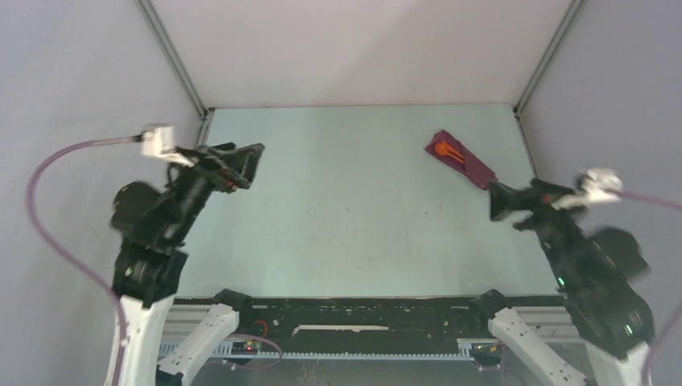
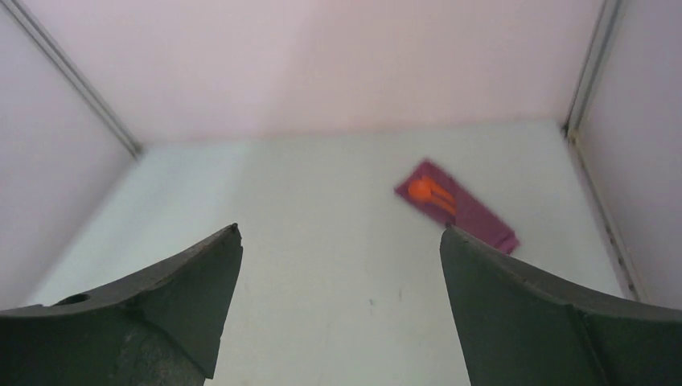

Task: Fold the napkin into a case and place the utensils inside
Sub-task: Reset both arms

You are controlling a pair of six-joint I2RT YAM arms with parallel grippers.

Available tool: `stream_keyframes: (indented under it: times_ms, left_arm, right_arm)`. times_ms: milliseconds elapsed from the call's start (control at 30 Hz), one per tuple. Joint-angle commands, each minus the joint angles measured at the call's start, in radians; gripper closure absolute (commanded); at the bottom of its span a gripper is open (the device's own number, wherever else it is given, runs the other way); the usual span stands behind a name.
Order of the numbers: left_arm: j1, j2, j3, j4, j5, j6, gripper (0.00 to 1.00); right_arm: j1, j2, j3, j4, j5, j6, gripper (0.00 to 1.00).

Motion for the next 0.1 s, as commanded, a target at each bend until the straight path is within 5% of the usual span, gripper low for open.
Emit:
stream_keyframes:
  times_ms: [0, 67]
  left_arm:
    - [0.002, -0.061, 0.116, -0.1, -0.183, 0.13, 0.11]
    - [0.001, -0.066, 0.155, -0.127, -0.204, 0.147, 0.11]
  right_arm:
    - [0.007, -0.169, -0.014, 0.084, 0.084, 0.034, 0.0]
    - [0.008, -0.135, 0.016, 0.026, 0.138, 0.09, 0.01]
